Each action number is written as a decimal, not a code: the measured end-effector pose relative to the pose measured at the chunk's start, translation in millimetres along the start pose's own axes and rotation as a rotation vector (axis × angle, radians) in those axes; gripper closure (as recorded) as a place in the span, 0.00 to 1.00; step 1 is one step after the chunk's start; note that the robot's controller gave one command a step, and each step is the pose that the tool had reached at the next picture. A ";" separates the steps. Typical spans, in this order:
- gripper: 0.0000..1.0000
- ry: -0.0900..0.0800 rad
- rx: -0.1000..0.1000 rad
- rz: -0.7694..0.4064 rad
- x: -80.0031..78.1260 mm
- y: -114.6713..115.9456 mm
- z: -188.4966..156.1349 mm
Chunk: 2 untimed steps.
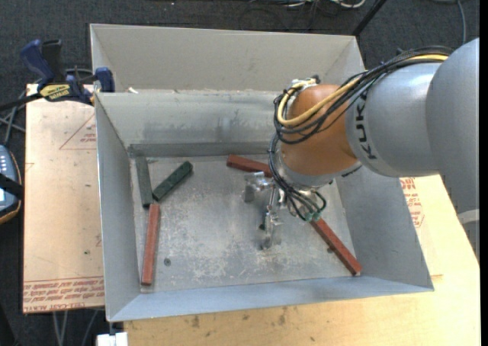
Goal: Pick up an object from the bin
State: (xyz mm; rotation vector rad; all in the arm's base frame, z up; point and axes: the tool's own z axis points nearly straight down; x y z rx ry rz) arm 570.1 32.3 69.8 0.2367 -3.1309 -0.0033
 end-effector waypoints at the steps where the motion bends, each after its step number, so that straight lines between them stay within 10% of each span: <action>1: 1.00 -0.005 0.002 -0.083 -21.8 -133.5 -10.1; 2: 0.00 -0.005 0.001 -0.083 -21.7 -133.6 -10.0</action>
Offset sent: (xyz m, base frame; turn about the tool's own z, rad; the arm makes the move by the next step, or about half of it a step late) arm 0.0000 0.0000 0.0000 0.0000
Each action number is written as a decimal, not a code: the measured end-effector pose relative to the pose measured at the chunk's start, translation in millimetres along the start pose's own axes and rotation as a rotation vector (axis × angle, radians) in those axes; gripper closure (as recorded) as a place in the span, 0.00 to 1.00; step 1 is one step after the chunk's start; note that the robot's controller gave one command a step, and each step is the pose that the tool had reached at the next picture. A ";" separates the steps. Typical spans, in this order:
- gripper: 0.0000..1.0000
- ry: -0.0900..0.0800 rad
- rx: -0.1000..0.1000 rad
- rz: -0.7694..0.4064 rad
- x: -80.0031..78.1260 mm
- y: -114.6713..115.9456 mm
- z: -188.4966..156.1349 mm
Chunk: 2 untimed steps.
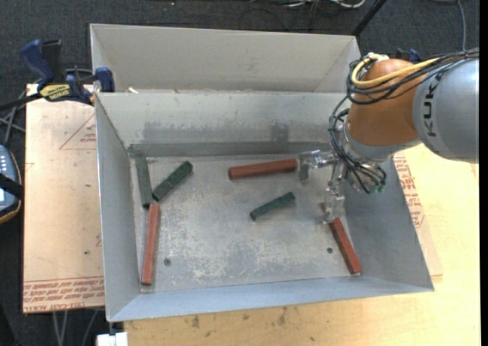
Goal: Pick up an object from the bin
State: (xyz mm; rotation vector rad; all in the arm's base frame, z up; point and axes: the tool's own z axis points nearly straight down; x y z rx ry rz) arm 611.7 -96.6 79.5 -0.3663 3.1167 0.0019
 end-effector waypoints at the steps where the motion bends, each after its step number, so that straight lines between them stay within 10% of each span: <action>1: 0.00 0.000 0.000 0.000 0.0 0.0 0.1; 2: 0.00 0.003 0.000 -0.076 -3.4 33.1 -11.6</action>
Offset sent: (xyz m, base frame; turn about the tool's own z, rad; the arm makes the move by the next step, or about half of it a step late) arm -0.0075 0.0624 0.0224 -0.1467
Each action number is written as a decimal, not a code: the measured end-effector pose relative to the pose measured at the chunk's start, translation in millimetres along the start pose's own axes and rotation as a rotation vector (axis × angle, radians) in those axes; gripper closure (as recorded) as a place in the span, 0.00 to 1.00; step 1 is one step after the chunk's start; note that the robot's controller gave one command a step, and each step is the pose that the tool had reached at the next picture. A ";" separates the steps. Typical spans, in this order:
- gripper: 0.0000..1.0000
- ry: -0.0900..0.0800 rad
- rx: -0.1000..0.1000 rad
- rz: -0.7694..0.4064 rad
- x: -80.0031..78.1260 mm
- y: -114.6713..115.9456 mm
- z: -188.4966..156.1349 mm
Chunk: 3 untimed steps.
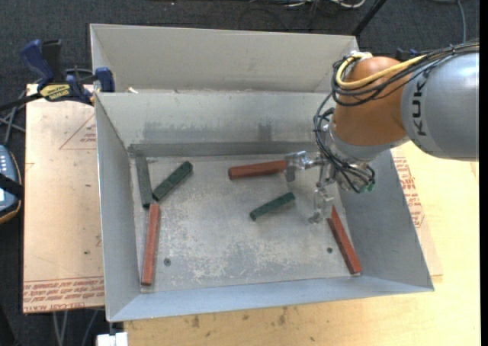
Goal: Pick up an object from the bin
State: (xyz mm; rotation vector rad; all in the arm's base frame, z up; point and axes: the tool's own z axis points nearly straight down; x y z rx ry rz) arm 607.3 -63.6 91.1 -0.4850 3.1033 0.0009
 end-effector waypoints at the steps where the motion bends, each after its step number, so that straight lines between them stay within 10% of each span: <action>1: 0.00 -0.001 -0.002 0.064 5.9 20.5 -4.9; 2: 0.00 -0.001 0.000 0.022 16.8 38.6 8.0; 3: 1.00 -0.004 0.000 0.053 -4.7 74.7 19.8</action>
Offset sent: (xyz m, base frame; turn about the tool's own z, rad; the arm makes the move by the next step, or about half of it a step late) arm -0.0430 0.0435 -0.0211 -0.1438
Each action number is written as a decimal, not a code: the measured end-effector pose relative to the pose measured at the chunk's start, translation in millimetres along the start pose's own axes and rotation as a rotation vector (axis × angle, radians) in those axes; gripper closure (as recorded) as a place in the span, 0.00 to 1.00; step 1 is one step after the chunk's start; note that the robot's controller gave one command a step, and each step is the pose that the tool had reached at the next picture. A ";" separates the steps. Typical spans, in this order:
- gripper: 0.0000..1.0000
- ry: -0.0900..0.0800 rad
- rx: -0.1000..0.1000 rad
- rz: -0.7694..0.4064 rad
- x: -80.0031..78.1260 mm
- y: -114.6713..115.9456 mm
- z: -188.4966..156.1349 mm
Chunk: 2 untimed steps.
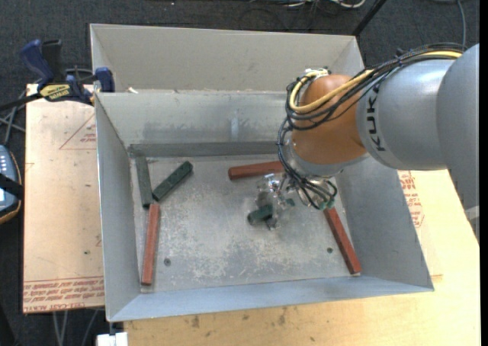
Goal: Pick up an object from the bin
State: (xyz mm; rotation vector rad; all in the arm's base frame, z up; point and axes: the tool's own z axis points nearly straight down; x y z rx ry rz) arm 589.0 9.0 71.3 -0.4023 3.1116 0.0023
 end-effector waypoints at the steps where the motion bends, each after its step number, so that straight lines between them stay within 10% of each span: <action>1: 0.00 0.002 0.000 0.001 0.6 -0.2 0.8; 2: 1.00 0.000 0.000 0.002 0.2 -0.7 -0.2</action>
Offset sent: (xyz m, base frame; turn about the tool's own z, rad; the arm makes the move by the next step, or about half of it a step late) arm 0.0000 0.0000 0.0000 0.0000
